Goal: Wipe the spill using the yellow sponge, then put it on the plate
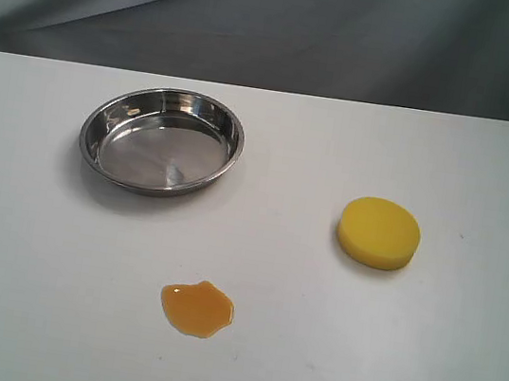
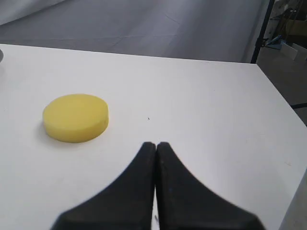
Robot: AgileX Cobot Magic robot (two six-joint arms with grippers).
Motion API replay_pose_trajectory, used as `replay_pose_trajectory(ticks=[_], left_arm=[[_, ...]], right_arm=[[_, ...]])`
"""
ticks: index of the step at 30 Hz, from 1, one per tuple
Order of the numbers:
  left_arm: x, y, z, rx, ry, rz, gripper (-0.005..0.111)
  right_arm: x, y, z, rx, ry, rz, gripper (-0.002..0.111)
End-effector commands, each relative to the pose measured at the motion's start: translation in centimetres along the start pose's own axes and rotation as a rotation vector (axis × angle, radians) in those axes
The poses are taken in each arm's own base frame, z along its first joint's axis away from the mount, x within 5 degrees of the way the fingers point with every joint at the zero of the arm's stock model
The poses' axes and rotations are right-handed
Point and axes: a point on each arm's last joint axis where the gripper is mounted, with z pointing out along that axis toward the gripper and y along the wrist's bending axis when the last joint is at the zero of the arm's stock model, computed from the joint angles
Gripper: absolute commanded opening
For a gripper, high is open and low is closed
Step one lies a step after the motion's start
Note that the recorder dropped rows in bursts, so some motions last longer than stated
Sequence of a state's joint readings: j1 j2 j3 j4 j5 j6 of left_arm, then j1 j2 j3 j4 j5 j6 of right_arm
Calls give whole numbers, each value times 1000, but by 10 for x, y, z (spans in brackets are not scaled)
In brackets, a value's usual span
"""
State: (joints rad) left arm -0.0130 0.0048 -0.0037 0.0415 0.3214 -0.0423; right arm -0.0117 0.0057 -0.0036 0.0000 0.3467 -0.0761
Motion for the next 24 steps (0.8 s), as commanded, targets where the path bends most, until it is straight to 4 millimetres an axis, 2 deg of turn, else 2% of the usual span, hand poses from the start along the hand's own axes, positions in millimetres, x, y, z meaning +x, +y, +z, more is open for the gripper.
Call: replay_pose_trajectory(ticks=[1, 8, 10, 12, 13, 18, 19, 21, 22, 24], left_arm=[[0, 0, 0, -1, -13, -4, 0], [0, 0, 0, -1, -13, -4, 0], [0, 0, 0, -1, -13, -4, 0], [0, 0, 0, -1, -13, -4, 0], [0, 0, 0, -1, -13, -4, 0], [0, 0, 0, -1, -13, -4, 0], [0, 0, 0, -1, -13, -4, 0], [0, 0, 0, -1, -13, -4, 0], [0, 0, 0, -1, -13, -4, 0], [0, 0, 0, -1, -13, -4, 0]], right_arm=[[1, 0, 0, 0, -6, -4, 0], [1, 0, 0, 0, -6, -7, 0], [0, -3, 0, 28, -11, -113, 0], [-8, -5, -1, 66, -93, -228, 0], [-17, -5, -2, 82, -194, -296, 0], [-53, 3, -18, 64, -636, -295, 0], [-60, 4, -24, 59, -743, -262, 0], [-84, 3, -58, -6, -1206, -47, 0], [-90, -1, -65, -25, -1262, 51, 0], [-114, -11, -71, -151, -1159, 403, 0]])
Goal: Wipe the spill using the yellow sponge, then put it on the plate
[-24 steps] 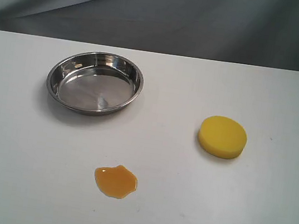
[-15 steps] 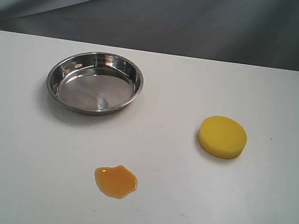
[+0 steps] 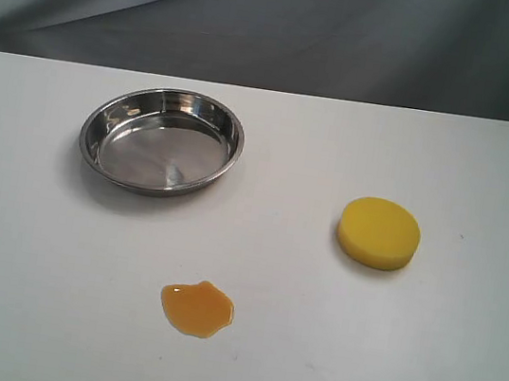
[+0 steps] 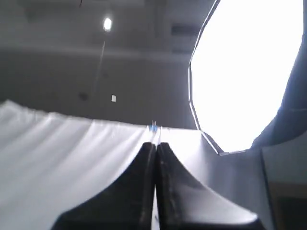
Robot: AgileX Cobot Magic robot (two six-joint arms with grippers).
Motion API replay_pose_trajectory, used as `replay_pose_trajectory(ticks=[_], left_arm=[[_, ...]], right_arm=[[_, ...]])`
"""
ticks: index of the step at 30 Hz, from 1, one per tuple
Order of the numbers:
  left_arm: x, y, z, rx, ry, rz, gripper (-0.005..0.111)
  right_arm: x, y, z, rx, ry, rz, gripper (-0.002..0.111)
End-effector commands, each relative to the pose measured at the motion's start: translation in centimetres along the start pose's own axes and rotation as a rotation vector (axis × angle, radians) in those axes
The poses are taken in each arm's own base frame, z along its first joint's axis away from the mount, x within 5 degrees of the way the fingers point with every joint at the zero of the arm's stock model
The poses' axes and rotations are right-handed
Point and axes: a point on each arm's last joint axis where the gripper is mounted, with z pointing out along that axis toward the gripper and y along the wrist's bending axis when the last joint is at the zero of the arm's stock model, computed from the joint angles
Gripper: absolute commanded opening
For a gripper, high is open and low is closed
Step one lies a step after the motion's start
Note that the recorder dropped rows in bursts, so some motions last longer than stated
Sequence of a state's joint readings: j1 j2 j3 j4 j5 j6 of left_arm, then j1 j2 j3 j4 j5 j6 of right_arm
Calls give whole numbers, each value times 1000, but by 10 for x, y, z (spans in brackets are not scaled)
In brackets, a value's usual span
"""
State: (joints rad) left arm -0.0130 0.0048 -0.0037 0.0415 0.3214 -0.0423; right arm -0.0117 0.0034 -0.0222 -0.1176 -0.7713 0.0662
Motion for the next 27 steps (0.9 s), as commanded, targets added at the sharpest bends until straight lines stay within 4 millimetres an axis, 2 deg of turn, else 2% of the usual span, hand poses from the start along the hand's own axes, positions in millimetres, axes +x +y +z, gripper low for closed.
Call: replay_pose_trajectory(ticks=[1, 3, 5, 6, 7, 8, 11, 13, 15, 16, 17, 18, 19, 20, 21, 22, 23, 25, 27], left_arm=[[0, 0, 0, -1, -13, -4, 0], [0, 0, 0, -1, -13, -4, 0], [0, 0, 0, -1, -13, -4, 0], [0, 0, 0, -1, -13, -4, 0], [0, 0, 0, -1, -13, -4, 0], [0, 0, 0, -1, -13, -4, 0], [0, 0, 0, -1, -13, -4, 0], [0, 0, 0, -1, -13, -4, 0], [0, 0, 0, -1, -13, -4, 0], [0, 0, 0, -1, -13, -4, 0], [0, 0, 0, -1, -13, -4, 0], [0, 0, 0, -1, -13, -4, 0], [0, 0, 0, -1, -13, -4, 0], [0, 0, 0, -1, -13, -4, 0], [0, 0, 0, -1, -13, -4, 0], [0, 0, 0, -1, -13, -4, 0], [0, 0, 0, -1, -13, -4, 0], [0, 0, 0, -1, -13, -4, 0], [0, 0, 0, -1, -13, -4, 0]], right_arm=[[-38, -13, 36, 119, 72, 463, 0], [-47, -14, 71, 139, 283, 439, 0], [-51, -17, 109, 156, 388, 432, 0], [-50, -19, 132, 158, 399, 432, 0], [-50, -20, 143, 158, 401, 432, 0], [-48, -22, 163, 157, 380, 437, 0], [-39, -24, 195, 168, 380, 474, 0], [-20, -25, 214, 170, 521, 410, 0], [36, -28, 231, 202, 875, 280, 0], [52, -28, 234, 201, 977, 237, 0], [81, -29, 238, 173, 1155, 143, 0], [97, -29, 238, 147, 1253, 101, 0], [126, -26, 239, 78, 1407, 65, 0], [141, -24, 239, 43, 1488, 69, 0], [169, -17, 236, -36, 1641, 92, 3], [182, -11, 235, -79, 1708, 105, 7], [203, -1, 232, -131, 1820, 122, 19], [226, 13, 227, -195, 1919, 121, 37], [244, 29, 223, -257, 1972, 110, 61]])
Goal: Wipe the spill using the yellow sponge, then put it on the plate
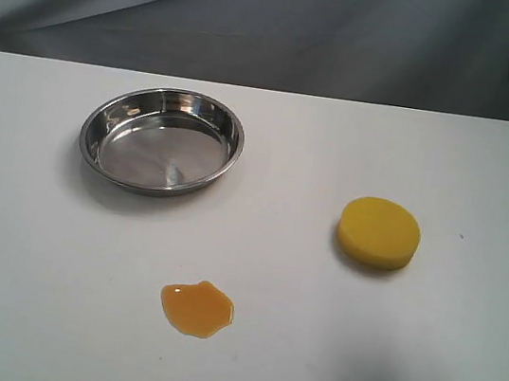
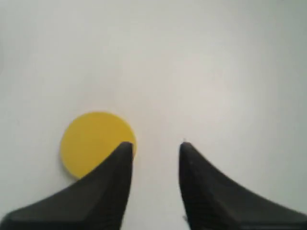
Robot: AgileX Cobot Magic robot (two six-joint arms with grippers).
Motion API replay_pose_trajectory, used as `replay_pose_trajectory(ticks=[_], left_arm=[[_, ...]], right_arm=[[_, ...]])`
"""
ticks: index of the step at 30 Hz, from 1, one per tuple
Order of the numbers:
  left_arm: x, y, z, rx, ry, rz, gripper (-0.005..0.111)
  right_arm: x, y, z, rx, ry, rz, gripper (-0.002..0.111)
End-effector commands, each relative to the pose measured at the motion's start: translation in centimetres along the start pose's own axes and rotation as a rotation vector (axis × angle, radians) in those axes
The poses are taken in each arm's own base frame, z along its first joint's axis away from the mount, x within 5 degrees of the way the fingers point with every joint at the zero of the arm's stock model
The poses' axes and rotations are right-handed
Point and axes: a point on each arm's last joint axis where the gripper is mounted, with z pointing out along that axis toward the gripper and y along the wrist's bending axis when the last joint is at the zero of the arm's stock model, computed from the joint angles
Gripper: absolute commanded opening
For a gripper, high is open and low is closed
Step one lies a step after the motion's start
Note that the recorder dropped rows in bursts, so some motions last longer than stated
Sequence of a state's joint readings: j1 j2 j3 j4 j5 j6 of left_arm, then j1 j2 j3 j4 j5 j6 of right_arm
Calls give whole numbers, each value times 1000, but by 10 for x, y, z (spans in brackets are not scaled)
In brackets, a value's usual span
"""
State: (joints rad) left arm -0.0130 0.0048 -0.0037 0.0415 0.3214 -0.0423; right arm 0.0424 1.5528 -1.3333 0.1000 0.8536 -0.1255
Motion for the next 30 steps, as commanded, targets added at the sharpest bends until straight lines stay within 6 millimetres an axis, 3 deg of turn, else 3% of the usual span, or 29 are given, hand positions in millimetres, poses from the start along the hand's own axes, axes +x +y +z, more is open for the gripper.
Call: replay_pose_trajectory(ticks=[1, 4, 7, 13, 22, 25, 28, 30], left_arm=[[0, 0, 0, -1, -13, -4, 0], [0, 0, 0, -1, -13, -4, 0], [0, 0, 0, -1, -13, -4, 0], [0, 0, 0, -1, -13, -4, 0], [0, 0, 0, -1, -13, -4, 0], [0, 0, 0, -1, -13, -4, 0], [0, 0, 0, -1, -13, -4, 0], [0, 0, 0, -1, -13, -4, 0]], right_arm=[[-1, 28, 46, -74, 165, -103, 74], [5, 48, 78, -100, 233, -156, 98], [13, 59, 106, -100, 290, -191, 105], [22, 69, 148, -50, 302, -200, 105], [30, 72, 188, -44, 329, -165, 105], [27, 73, 193, -40, 353, -149, 105], [28, 73, 197, -40, 354, -149, 99], [30, 73, 200, -39, 371, -149, 89]])
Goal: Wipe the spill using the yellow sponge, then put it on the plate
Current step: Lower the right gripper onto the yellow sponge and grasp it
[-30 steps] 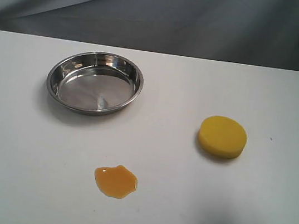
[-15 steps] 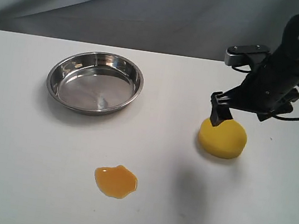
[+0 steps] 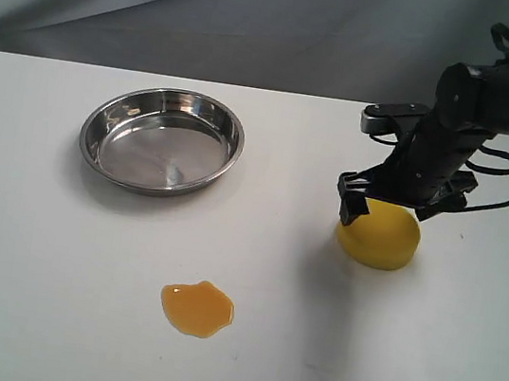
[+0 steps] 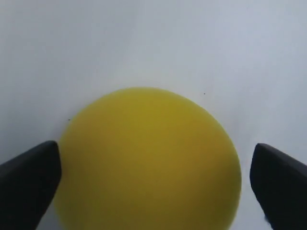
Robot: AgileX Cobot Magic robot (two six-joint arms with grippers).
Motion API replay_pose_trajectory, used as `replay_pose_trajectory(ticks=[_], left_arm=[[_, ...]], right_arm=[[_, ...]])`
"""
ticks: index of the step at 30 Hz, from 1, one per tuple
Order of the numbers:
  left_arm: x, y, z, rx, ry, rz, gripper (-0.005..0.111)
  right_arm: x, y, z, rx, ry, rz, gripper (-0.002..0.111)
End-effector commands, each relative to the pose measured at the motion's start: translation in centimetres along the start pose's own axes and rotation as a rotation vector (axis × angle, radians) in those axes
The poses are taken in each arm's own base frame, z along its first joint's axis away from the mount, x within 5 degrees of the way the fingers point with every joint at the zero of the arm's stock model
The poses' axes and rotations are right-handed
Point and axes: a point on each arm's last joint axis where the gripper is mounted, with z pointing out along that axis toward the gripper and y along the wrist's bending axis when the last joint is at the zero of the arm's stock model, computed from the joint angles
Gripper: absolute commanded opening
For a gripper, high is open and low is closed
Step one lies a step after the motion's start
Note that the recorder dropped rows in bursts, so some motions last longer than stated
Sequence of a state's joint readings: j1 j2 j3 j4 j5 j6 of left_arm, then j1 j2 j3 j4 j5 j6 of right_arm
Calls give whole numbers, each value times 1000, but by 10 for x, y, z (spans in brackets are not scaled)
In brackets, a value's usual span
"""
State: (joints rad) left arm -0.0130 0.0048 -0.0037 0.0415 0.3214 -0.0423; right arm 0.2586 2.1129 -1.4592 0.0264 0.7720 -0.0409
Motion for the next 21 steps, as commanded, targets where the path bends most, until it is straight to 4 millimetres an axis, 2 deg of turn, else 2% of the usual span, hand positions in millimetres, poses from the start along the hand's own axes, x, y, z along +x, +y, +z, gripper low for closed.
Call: replay_pose_trajectory(ticks=[1, 3, 6, 9, 15, 21], left_arm=[[0, 0, 0, -1, -13, -4, 0], [0, 0, 0, -1, -13, -4, 0], [0, 0, 0, -1, -13, -4, 0], [0, 0, 0, -1, -13, -4, 0], [0, 0, 0, -1, -13, -4, 0], [0, 0, 0, -1, -13, -4, 0]], right_arm=[[0, 0, 5, 5, 23, -3, 82], [1, 0, 8, 5, 35, -3, 69], [2, 0, 8, 5, 42, -3, 41], [4, 0, 7, 4, 65, -4, -1], [7, 0, 3, 2, 91, -11, 0], [4, 1, -17, 3, 50, -18, 0]])
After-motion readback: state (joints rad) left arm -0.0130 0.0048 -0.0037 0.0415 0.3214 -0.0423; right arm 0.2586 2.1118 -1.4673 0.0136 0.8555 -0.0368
